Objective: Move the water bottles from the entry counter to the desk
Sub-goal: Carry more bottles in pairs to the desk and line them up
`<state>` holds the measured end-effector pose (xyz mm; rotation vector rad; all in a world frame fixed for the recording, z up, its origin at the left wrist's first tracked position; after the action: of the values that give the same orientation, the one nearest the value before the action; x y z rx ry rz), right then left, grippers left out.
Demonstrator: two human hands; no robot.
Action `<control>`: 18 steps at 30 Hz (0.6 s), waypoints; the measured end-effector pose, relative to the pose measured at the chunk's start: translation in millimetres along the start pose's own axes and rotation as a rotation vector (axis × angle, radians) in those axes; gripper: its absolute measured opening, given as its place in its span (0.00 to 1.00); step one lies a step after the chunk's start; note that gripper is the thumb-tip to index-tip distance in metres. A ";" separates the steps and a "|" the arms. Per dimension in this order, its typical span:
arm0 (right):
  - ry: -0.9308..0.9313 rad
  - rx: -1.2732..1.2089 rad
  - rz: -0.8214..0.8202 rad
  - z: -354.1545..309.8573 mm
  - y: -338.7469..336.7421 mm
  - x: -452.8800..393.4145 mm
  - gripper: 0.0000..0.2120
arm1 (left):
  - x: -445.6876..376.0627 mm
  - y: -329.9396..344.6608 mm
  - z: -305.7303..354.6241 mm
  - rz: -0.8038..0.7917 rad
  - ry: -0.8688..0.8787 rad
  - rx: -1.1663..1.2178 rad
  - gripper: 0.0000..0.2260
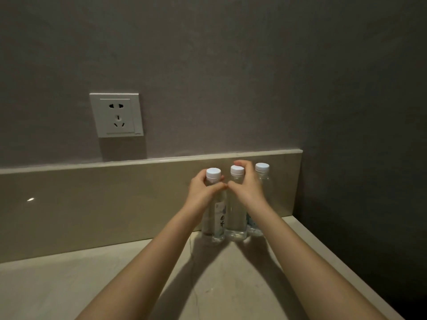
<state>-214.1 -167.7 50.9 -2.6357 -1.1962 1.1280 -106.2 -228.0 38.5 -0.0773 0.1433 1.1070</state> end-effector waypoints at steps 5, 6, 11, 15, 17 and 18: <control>0.042 -0.097 -0.009 5.6 3.4 8.1 0.23 | 4.5 -4.1 -13.8 -0.004 0.012 0.007 0.09; 0.065 -0.109 -0.011 8.1 4.2 10.9 0.22 | 5.6 -5.6 -16.8 0.002 0.003 0.018 0.10; 0.148 -0.174 -0.060 21.1 12.0 32.5 0.29 | 13.6 -12.7 -36.0 0.007 -0.058 0.022 0.22; 0.234 -0.218 -0.078 39.7 19.7 56.6 0.32 | 22.8 -15.8 -61.5 0.061 -0.084 -0.022 0.28; 0.252 -0.196 -0.079 44.8 22.7 62.9 0.32 | 26.8 -16.1 -73.3 0.030 -0.106 -0.028 0.27; 0.255 -0.191 -0.076 44.9 23.1 64.0 0.32 | 28.4 -16.3 -76.3 0.026 -0.115 -0.036 0.28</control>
<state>-199.4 -152.5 -27.8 -2.7347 -1.3967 0.6705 -84.9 -220.3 -41.4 -0.0438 0.0210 1.1371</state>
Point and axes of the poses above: each hand's wrist, its own x-axis away from the middle knuckle, its own y-axis out of the palm, z = x × y, the point moved 3 cm from there along -x, towards the middle knuckle, and after that the axes turned 11 degrees about -y, right-handed, at the moved point
